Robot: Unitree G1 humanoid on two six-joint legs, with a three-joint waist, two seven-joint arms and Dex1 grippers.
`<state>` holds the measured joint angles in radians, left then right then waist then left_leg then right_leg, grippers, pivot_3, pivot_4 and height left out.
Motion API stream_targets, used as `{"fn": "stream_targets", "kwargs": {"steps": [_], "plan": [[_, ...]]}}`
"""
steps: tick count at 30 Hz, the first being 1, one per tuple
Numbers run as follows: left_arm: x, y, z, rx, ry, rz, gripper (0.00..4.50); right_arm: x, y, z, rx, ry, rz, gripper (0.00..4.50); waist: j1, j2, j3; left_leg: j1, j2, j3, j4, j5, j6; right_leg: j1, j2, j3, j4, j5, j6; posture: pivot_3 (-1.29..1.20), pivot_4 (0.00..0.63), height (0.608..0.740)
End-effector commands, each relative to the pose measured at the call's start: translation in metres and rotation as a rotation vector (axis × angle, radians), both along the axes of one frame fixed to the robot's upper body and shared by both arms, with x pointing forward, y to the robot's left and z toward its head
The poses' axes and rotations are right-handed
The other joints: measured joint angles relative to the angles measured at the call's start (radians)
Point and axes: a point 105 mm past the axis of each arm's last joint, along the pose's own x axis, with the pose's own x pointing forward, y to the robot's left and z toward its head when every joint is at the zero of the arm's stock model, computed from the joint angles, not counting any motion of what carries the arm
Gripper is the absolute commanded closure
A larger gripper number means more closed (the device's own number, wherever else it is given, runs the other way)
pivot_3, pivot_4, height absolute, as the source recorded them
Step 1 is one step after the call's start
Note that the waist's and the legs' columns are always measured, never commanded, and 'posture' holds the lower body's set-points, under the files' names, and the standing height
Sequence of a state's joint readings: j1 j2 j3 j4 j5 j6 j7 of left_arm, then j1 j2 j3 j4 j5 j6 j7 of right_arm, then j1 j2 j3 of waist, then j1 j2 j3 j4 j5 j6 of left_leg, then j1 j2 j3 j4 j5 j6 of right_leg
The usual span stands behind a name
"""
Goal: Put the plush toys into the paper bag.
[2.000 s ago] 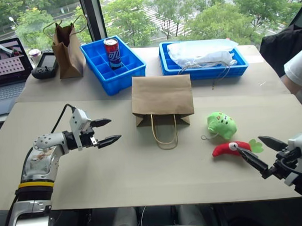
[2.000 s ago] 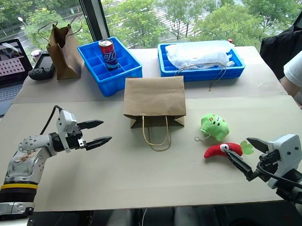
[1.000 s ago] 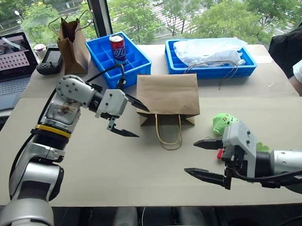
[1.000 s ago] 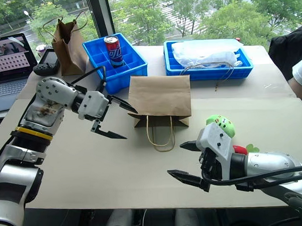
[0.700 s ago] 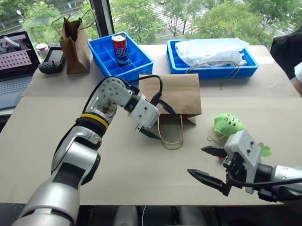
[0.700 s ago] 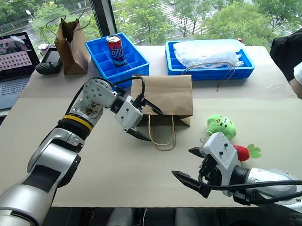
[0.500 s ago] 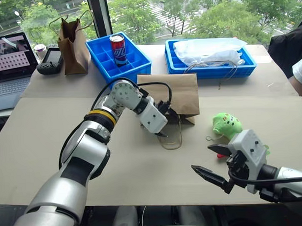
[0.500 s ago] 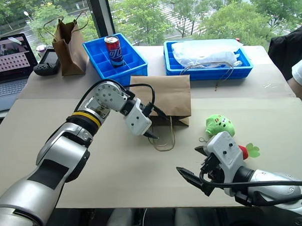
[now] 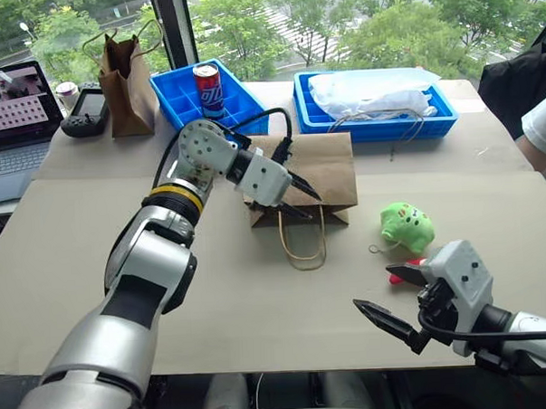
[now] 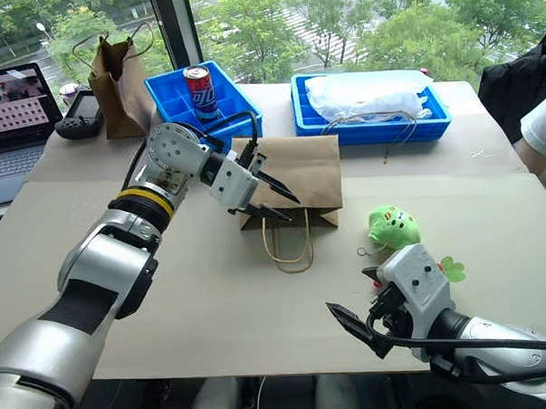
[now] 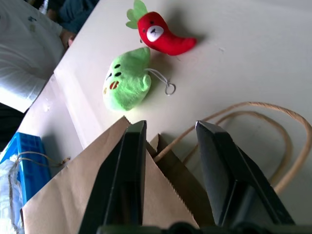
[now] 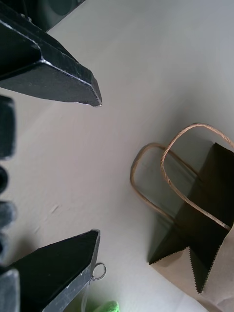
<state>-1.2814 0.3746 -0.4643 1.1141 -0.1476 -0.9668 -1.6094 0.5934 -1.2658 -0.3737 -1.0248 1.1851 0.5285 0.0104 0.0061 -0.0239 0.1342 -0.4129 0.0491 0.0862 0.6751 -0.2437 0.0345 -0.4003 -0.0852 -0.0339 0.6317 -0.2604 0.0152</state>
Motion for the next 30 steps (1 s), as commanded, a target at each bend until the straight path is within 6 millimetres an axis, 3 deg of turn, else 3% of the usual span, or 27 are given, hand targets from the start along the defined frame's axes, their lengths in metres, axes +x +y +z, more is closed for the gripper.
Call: {"fn": "stream_targets", "kwargs": {"steps": [1, 2, 6, 17, 20, 24, 28, 30], "plan": [[-0.001, 0.023, -0.017, 0.155, -0.107, -0.038, 1.05, 0.000, 0.005, 0.007, -0.001, -0.055, 0.026, 0.00, 0.003, 0.000, 0.000, 0.000, 0.000, 0.000, 0.000, 0.000, 0.000, 0.000, 0.000, 0.001, 0.000, 0.000, 0.000, 0.00, 0.150, 0.724], [-0.001, 0.027, -0.021, 0.177, -0.114, -0.042, 0.69, 0.000, 0.005, 0.007, -0.003, -0.057, 0.026, 0.00, 0.005, 0.000, 0.000, 0.000, 0.000, 0.000, 0.000, 0.000, 0.000, 0.000, 0.001, 0.002, 0.000, 0.000, 0.000, 0.00, 0.150, 0.724], [-0.005, 0.026, -0.032, 0.201, -0.133, -0.080, 0.69, 0.001, 0.004, 0.006, -0.008, -0.068, 0.018, 0.00, 0.016, 0.000, 0.000, -0.002, -0.001, -0.001, 0.002, 0.000, 0.000, 0.002, 0.006, 0.014, -0.002, -0.001, 0.002, 0.00, 0.150, 0.724], [-0.001, -0.011, -0.044, 0.158, -0.239, -0.096, 0.69, 0.000, 0.002, 0.006, -0.003, -0.071, -0.009, 0.00, 0.013, 0.000, 0.000, -0.001, -0.003, -0.003, 0.002, -0.001, 0.002, 0.004, 0.011, 0.026, -0.002, -0.002, 0.005, 0.00, 0.150, 0.724], [0.001, -0.018, -0.044, 0.147, -0.270, -0.090, 1.39, -0.002, 0.001, 0.004, -0.002, -0.060, -0.016, 0.00, 0.012, 0.000, 0.000, -0.001, -0.003, -0.003, 0.002, -0.001, 0.002, 0.005, 0.010, 0.026, -0.002, -0.002, 0.005, 0.00, 0.150, 0.724], [0.007, -0.028, -0.035, 0.089, -0.306, -0.055, 2.85, -0.005, 0.001, -0.001, 0.000, -0.046, -0.033, 0.00, 0.009, 0.000, 0.000, -0.001, -0.003, -0.003, 0.002, -0.001, 0.002, 0.005, 0.010, 0.027, -0.002, -0.003, 0.005, 0.00, 0.150, 0.724], [0.009, -0.042, -0.013, -0.023, -0.305, -0.025, 4.39, -0.015, 0.001, -0.024, -0.012, 0.054, -0.063, 0.00, 0.011, 0.000, 0.000, -0.001, -0.003, -0.004, 0.002, -0.001, 0.002, 0.005, 0.010, 0.027, -0.002, -0.003, 0.006, 0.00, 0.150, 0.724], [0.009, -0.045, -0.004, -0.056, -0.285, -0.013, 4.48, -0.017, 0.002, -0.033, -0.011, 0.068, -0.087, 0.00, 0.009, 0.000, 0.000, -0.001, -0.004, -0.003, 0.002, -0.001, 0.002, 0.005, 0.010, 0.027, -0.002, -0.003, 0.006, 0.00, 0.150, 0.724]]}}
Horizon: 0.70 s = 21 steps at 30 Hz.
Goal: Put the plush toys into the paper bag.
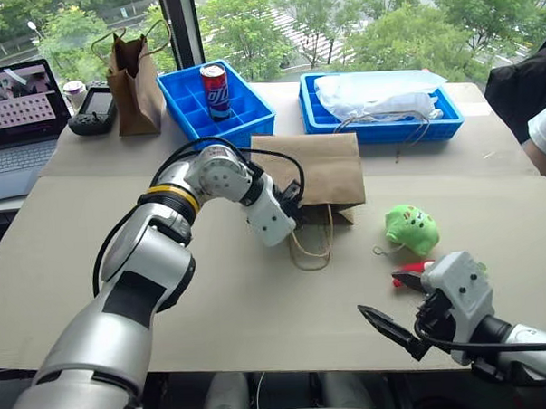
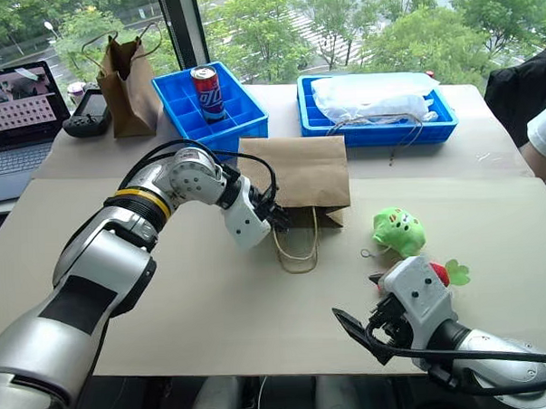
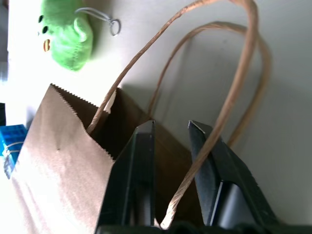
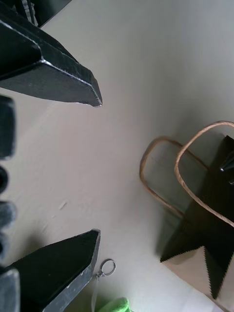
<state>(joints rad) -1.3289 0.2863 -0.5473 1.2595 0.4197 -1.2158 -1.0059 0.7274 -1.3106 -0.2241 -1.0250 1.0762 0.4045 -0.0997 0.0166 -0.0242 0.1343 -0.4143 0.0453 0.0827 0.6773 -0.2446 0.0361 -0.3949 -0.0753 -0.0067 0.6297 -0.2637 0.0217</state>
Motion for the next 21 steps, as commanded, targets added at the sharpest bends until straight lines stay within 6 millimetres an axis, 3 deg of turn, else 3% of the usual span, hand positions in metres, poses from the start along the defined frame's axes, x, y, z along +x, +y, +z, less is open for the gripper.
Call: {"fn": "stream_targets", "kwargs": {"steps": [1, 5, 10, 15, 18, 21], "plan": [[0.003, -0.010, 0.033, -0.115, 0.006, 0.010, 4.48, -0.002, 0.007, -0.007, 0.020, -0.016, -0.037, 0.00, -0.002, 0.000, 0.000, 0.000, 0.000, 0.000, 0.000, 0.000, 0.000, 0.000, 0.000, 0.001, 0.000, 0.000, 0.000, 0.00, 0.150, 0.724], [-0.004, -0.015, 0.046, -0.146, 0.089, -0.018, 4.48, 0.019, 0.003, -0.017, 0.003, -0.095, -0.135, 0.00, -0.008, 0.000, 0.000, 0.001, 0.000, 0.000, 0.001, 0.000, 0.000, 0.000, 0.001, 0.002, 0.000, 0.000, 0.000, 0.00, 0.150, 0.724], [-0.025, -0.024, 0.042, -0.161, 0.180, -0.132, 4.48, 0.047, 0.019, -0.012, 0.115, -0.172, -0.170, 0.00, -0.008, 0.002, -0.001, 0.003, 0.000, 0.001, 0.001, 0.000, 0.000, 0.002, 0.003, 0.005, 0.001, 0.000, 0.000, 0.00, 0.150, 0.724], [-0.032, -0.022, 0.047, -0.178, 0.225, -0.152, 4.50, 0.069, 0.032, -0.019, 0.193, -0.190, -0.197, 1.26, -0.008, 0.004, -0.002, 0.001, 0.002, 0.000, 0.002, 0.000, 0.001, 0.001, 0.015, 0.024, 0.000, 0.000, 0.000, 0.00, 0.150, 0.724], [-0.037, -0.017, 0.045, -0.172, 0.241, -0.154, 4.50, 0.089, 0.035, -0.022, 0.237, -0.242, -0.225, 2.43, -0.009, 0.004, -0.002, 0.001, 0.002, 0.000, 0.002, 0.000, 0.001, 0.001, 0.017, 0.026, 0.001, 0.000, 0.000, 0.00, 0.150, 0.724], [-0.044, -0.015, 0.042, -0.171, 0.274, -0.154, 4.50, 0.109, 0.034, -0.021, 0.242, -0.288, -0.235, 3.30, -0.012, 0.005, -0.003, 0.002, 0.003, 0.000, 0.002, 0.000, 0.001, 0.001, 0.018, 0.028, 0.002, 0.000, 0.000, 0.00, 0.150, 0.724]]}}
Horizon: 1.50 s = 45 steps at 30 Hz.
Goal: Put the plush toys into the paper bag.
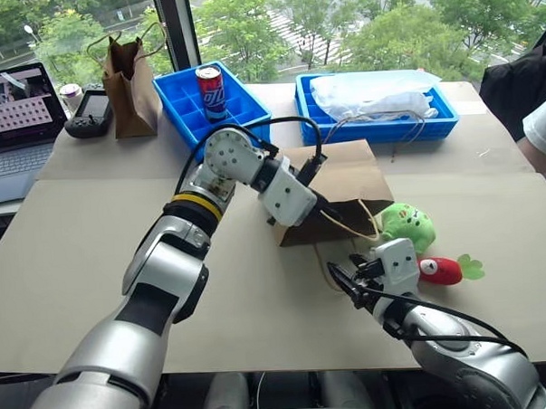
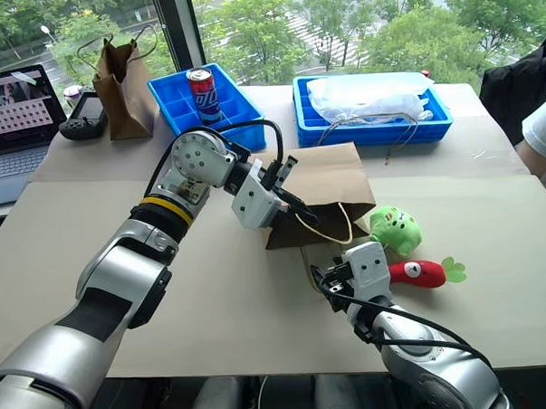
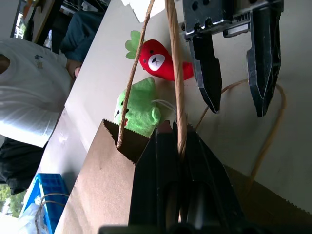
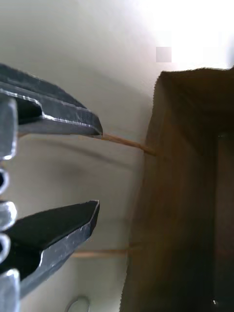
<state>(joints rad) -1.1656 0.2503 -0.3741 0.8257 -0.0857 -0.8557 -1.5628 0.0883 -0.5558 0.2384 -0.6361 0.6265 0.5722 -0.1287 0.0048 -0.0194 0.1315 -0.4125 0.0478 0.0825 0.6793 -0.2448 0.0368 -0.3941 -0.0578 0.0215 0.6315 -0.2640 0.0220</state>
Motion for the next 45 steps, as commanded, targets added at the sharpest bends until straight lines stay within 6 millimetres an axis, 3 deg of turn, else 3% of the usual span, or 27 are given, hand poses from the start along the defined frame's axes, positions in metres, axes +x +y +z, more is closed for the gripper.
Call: {"fn": "stream_targets", "kwargs": {"steps": [1, 3, 4, 7, 10, 14, 22, 27, 31, 33, 36, 41, 45], "plan": [[-0.011, -0.002, 0.006, -0.030, 0.025, -0.022, 4.50, 0.021, -0.002, 0.010, -0.016, -0.097, -0.004, 3.65, -0.001, 0.001, 0.000, 0.000, 0.000, 0.000, 0.000, 0.000, 0.000, 0.000, 0.000, 0.001, 0.000, 0.000, 0.000, 0.00, 0.150, 0.724], [-0.016, -0.002, 0.004, -0.031, 0.050, -0.022, 4.50, 0.030, -0.001, 0.008, -0.022, -0.109, 0.003, 4.31, 0.000, 0.001, 0.000, 0.000, 0.000, 0.000, 0.000, 0.000, 0.000, 0.000, 0.000, 0.001, 0.000, 0.000, 0.000, 0.00, 0.150, 0.724], [-0.019, -0.002, 0.004, -0.030, 0.053, -0.025, 4.50, 0.032, 0.001, 0.009, -0.006, -0.116, 0.010, 4.42, 0.001, 0.001, 0.000, 0.000, 0.000, 0.000, 0.000, 0.000, 0.000, 0.000, 0.000, 0.001, 0.000, 0.000, 0.000, 0.00, 0.150, 0.724], [-0.023, 0.000, 0.004, -0.036, 0.078, -0.013, 4.50, 0.037, 0.004, 0.011, 0.013, -0.127, 0.018, 4.42, 0.005, 0.001, 0.000, 0.000, 0.000, 0.000, 0.000, 0.000, 0.000, 0.000, 0.001, 0.002, 0.001, 0.000, 0.000, 0.00, 0.150, 0.724], [-0.026, -0.002, 0.007, -0.069, 0.138, 0.019, 4.50, 0.043, 0.005, 0.001, -0.024, -0.102, 0.032, 4.42, 0.004, 0.002, -0.001, -0.001, 0.000, 0.000, 0.000, 0.000, 0.000, -0.001, 0.001, 0.002, 0.001, 0.000, 0.000, 0.00, 0.150, 0.724], [-0.031, -0.001, 0.012, -0.090, 0.212, 0.057, 4.50, 0.041, 0.000, -0.032, -0.117, 0.008, 0.023, 4.42, 0.004, 0.002, -0.001, 0.000, 0.000, 0.001, 0.000, 0.000, 0.000, -0.001, 0.001, 0.003, 0.001, 0.000, 0.000, 0.00, 0.150, 0.724], [-0.001, 0.008, 0.010, -0.086, 0.287, 0.249, 4.50, 0.025, -0.007, -0.040, -0.157, 0.038, 0.045, 4.42, 0.005, 0.003, -0.002, 0.006, 0.000, 0.001, 0.000, 0.000, 0.000, 0.005, 0.001, 0.003, 0.002, 0.000, 0.000, 0.00, 0.150, 0.724], [0.004, 0.003, -0.008, -0.099, 0.463, 0.352, 4.50, 0.018, -0.012, -0.019, -0.146, -0.002, 0.064, 4.42, 0.004, 0.003, -0.002, 0.007, 0.000, 0.001, 0.000, 0.000, 0.000, 0.005, 0.001, 0.004, 0.002, 0.000, 0.001, 0.00, 0.150, 0.724], [-0.001, -0.007, -0.021, -0.128, 0.404, 0.345, 4.50, 0.008, -0.018, 0.019, -0.115, -0.075, 0.078, 4.42, 0.005, 0.003, -0.002, 0.006, 0.000, 0.002, 0.000, 0.000, 0.000, 0.003, 0.001, 0.005, 0.002, 0.000, 0.001, 0.00, 0.150, 0.724], [-0.001, -0.013, -0.020, -0.164, 0.437, 0.351, 4.50, -0.005, -0.037, 0.040, -0.058, -0.077, 0.030, 4.42, 0.008, 0.004, -0.002, 0.005, 0.000, 0.002, -0.001, 0.000, 0.000, 0.003, 0.001, 0.006, 0.002, 0.000, 0.001, 0.00, 0.150, 0.724], [0.001, -0.018, -0.015, -0.201, 0.470, 0.353, 4.50, -0.024, -0.080, 0.066, -0.151, -0.067, -0.054, 4.42, 0.014, 0.005, -0.003, 0.003, 0.000, 0.001, 0.000, 0.000, 0.000, 0.002, 0.001, 0.007, 0.001, 0.000, 0.001, 0.00, 0.150, 0.724], [0.000, -0.023, -0.012, -0.210, 0.518, 0.338, 4.50, -0.060, -0.112, 0.081, -0.397, 0.107, 0.059, 3.03, 0.008, 0.005, -0.003, 0.004, -0.003, 0.001, -0.002, -0.001, 0.002, 0.004, 0.000, 0.015, 0.000, -0.002, 0.005, 0.00, 0.150, 0.724], [-0.006, -0.025, -0.007, -0.224, 0.592, 0.305, 4.50, -0.052, -0.141, 0.073, -0.591, 0.203, 0.076, 1.65, -0.004, 0.005, -0.003, 0.006, -0.004, 0.001, -0.002, -0.001, 0.003, 0.005, 0.003, 0.019, 0.000, -0.002, 0.005, 0.00, 0.150, 0.724]]}}
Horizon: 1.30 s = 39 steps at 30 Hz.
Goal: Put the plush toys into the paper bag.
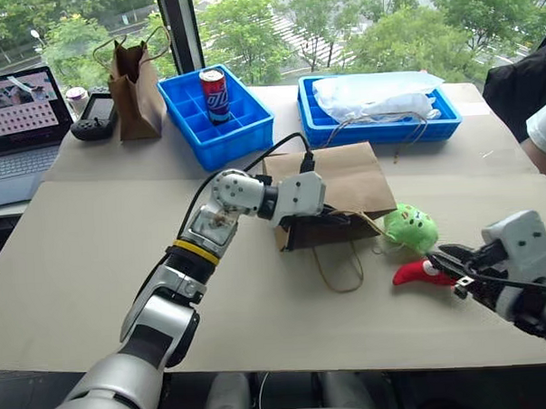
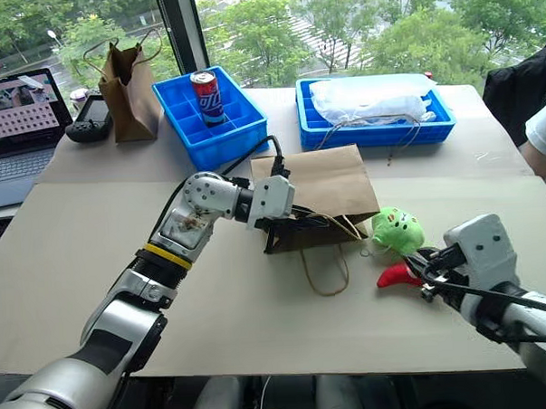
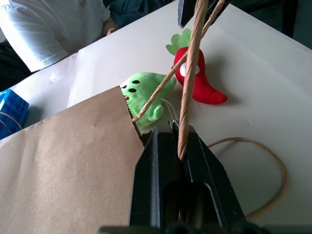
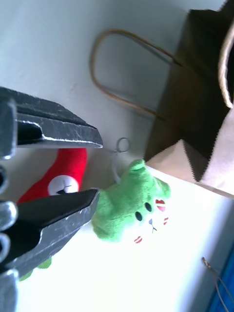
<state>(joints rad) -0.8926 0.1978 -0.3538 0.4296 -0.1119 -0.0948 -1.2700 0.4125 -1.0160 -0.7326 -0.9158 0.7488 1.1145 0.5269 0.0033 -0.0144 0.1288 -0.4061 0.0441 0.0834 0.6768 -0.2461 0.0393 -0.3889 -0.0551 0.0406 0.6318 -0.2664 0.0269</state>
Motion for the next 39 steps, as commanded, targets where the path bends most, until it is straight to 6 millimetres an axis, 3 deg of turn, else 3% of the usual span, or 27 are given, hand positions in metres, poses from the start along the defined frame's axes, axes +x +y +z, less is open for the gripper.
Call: {"fn": "stream_targets", "kwargs": {"steps": [1, 2, 7, 11, 15, 19, 22, 25, 29, 35, 39], "plan": [[-0.007, -0.003, 0.022, -0.072, 0.011, -0.056, 4.50, 0.014, -0.022, 0.000, -0.079, -0.007, 0.004, 1.27, -0.006, 0.000, 0.000, 0.000, 0.000, 0.000, 0.000, 0.000, 0.000, 0.000, 0.000, 0.000, 0.000, 0.000, 0.000, 0.00, 0.150, 0.724], [-0.007, -0.001, 0.023, -0.077, 0.012, -0.063, 4.50, 0.017, -0.030, -0.010, -0.105, 0.034, 0.014, 0.99, -0.008, 0.000, 0.000, 0.000, 0.000, 0.000, 0.001, 0.000, 0.000, 0.000, 0.000, 0.001, 0.000, 0.000, 0.000, 0.00, 0.150, 0.724], [0.002, 0.004, 0.022, -0.060, -0.017, -0.025, 4.50, 0.029, -0.053, -0.043, -0.149, 0.098, 0.062, 0.99, -0.008, 0.000, 0.000, 0.001, -0.002, 0.001, 0.001, 0.000, 0.000, 0.000, 0.000, 0.002, 0.000, 0.000, 0.001, 0.00, 0.150, 0.724], [0.005, 0.008, 0.019, -0.057, -0.014, -0.010, 4.50, 0.042, -0.054, -0.062, -0.080, 0.092, 0.063, 0.99, -0.006, 0.001, 0.000, -0.001, -0.003, 0.001, 0.001, 0.000, 0.001, -0.001, 0.000, 0.004, 0.000, -0.001, 0.002, 0.00, 0.150, 0.724], [0.004, 0.009, 0.018, -0.055, -0.011, -0.012, 4.50, 0.053, -0.055, -0.060, -0.093, 0.023, 0.054, 1.99, -0.001, 0.001, 0.000, -0.001, -0.005, 0.000, 0.001, 0.000, 0.001, -0.001, -0.001, 0.005, 0.000, -0.001, 0.003, 0.00, 0.150, 0.724], [0.003, 0.009, 0.016, -0.053, -0.010, -0.011, 4.50, 0.052, -0.049, -0.057, -0.095, -0.001, 0.071, 3.36, 0.007, 0.002, 0.000, -0.001, -0.006, 0.000, 0.001, 0.000, 0.001, 0.000, -0.002, 0.005, 0.000, -0.002, 0.004, 0.00, 0.150, 0.724], [0.003, 0.008, 0.015, -0.050, -0.001, -0.007, 4.50, 0.046, -0.040, -0.040, -0.114, -0.024, 0.113, 4.40, 0.009, 0.002, -0.001, -0.001, -0.007, 0.000, 0.001, 0.000, 0.001, 0.000, -0.003, 0.005, 0.000, -0.002, 0.004, 0.00, 0.150, 0.724], [0.001, 0.008, 0.010, -0.029, 0.033, 0.014, 4.50, 0.029, -0.020, -0.029, 0.000, 0.002, 0.146, 4.48, 0.009, 0.002, -0.001, -0.002, -0.007, -0.001, 0.000, 0.000, 0.001, 0.000, -0.003, 0.005, 0.000, -0.003, 0.005, 0.00, 0.150, 0.724], [-0.012, 0.008, 0.003, -0.011, 0.058, -0.006, 4.50, 0.011, 0.017, -0.033, 0.173, 0.024, 0.176, 4.48, 0.008, 0.002, -0.001, -0.002, -0.006, -0.003, 0.000, 0.000, 0.001, 0.001, -0.002, 0.004, 0.000, -0.003, 0.005, 0.00, 0.150, 0.724], [-0.021, 0.003, 0.014, -0.031, 0.078, -0.007, 4.50, 0.042, 0.059, -0.051, 0.187, -0.013, 0.127, 4.48, -0.004, 0.001, 0.000, 0.000, -0.008, -0.002, 0.001, 0.001, 0.003, 0.001, -0.004, 0.006, 0.001, -0.002, 0.006, 0.00, 0.150, 0.724], [-0.033, 0.006, 0.012, -0.027, 0.163, -0.027, 4.50, 0.068, 0.068, -0.053, 0.151, -0.051, 0.114, 4.48, -0.006, 0.003, -0.001, -0.001, -0.009, -0.003, 0.001, 0.002, 0.005, 0.000, -0.004, 0.007, 0.001, -0.001, 0.005, 0.00, 0.150, 0.724]]}}
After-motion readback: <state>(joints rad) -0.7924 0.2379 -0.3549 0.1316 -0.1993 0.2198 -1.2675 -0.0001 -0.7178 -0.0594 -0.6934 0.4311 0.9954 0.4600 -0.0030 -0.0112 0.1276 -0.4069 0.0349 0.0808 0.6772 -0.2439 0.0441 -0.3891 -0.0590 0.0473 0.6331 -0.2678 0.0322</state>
